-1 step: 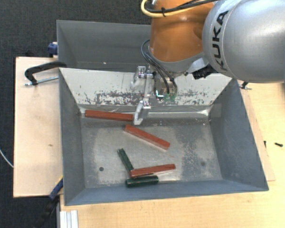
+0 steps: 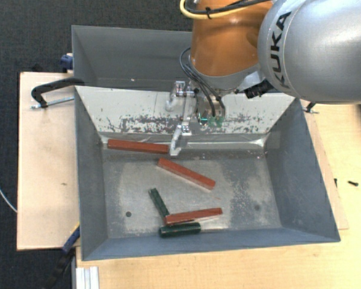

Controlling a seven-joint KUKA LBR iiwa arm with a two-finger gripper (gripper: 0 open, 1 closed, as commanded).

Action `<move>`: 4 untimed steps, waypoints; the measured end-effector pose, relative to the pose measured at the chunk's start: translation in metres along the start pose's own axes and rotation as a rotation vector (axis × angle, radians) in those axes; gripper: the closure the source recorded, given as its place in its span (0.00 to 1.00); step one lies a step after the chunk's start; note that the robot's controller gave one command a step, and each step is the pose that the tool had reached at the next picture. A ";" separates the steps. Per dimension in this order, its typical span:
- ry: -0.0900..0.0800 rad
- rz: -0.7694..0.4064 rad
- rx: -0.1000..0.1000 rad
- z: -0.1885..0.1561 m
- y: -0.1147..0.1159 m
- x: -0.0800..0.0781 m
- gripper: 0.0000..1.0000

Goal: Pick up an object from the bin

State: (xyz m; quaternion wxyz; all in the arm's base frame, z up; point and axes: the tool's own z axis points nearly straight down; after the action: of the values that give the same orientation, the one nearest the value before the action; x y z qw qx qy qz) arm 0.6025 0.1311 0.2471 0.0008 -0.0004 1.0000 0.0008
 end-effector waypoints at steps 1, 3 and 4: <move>-0.006 0.014 -0.002 0.046 -0.015 0.001 0.00; -0.001 0.020 0.000 0.127 -0.065 0.011 0.00; 0.005 0.166 -0.004 0.169 -0.061 0.006 1.00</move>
Offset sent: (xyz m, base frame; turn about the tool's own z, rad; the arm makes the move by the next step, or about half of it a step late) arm -0.0081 -0.0538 -0.0925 0.0345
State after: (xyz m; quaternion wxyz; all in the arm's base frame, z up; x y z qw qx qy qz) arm 0.5969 0.0702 0.0785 -0.0015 0.0826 0.9966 0.0027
